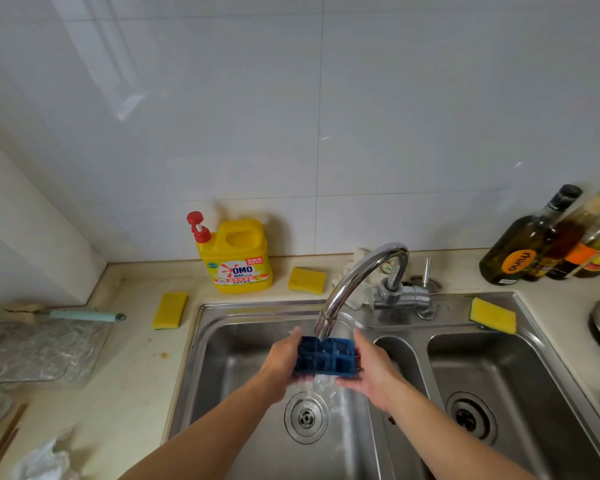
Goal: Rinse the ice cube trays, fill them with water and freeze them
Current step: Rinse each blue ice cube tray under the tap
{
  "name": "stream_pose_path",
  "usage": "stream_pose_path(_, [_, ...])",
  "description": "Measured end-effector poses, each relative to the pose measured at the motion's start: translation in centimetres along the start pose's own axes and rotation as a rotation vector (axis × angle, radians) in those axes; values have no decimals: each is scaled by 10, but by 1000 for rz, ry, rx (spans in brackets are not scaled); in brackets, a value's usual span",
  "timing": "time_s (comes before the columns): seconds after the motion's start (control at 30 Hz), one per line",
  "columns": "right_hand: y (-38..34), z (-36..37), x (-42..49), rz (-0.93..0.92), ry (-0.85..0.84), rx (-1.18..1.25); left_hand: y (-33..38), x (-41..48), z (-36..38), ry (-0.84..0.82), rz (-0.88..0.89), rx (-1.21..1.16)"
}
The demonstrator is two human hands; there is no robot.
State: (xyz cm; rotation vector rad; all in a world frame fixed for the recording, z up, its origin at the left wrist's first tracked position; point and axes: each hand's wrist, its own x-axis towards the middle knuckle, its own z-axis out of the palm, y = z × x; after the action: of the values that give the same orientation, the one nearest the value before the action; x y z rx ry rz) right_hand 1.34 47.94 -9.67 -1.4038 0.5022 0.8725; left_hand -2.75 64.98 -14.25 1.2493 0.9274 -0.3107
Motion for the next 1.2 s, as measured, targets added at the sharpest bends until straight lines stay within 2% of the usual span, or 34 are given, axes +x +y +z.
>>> stream_pose_path(0.13, [0, -7, -2, -35, -21, -88, -5, 2, 5, -34, 14, -25])
stream_pose_path(0.27, [-1, -19, 1, -74, 42, -133, -4, -2, 14, -84, 93, -39])
stream_pose_path(0.43, [-1, -38, 1, 50, 25, -107, 4, -13, 22, -193, 191, -10])
stream_pose_path(0.6, [-3, -42, -4, 112, -104, -182, 3, -17, 19, -255, 185, 0])
stream_pose_path(0.77, [2, -36, -10, 80, -89, -156, -2, -14, 12, -309, 145, 18])
stream_pose_path(0.97, [19, -39, -16, -48, 39, -367, -23, -8, 2, -106, 114, 235])
stream_pose_path(1.2, [27, -65, -25, -298, 209, -616, -40, -3, 5, -80, 180, 612])
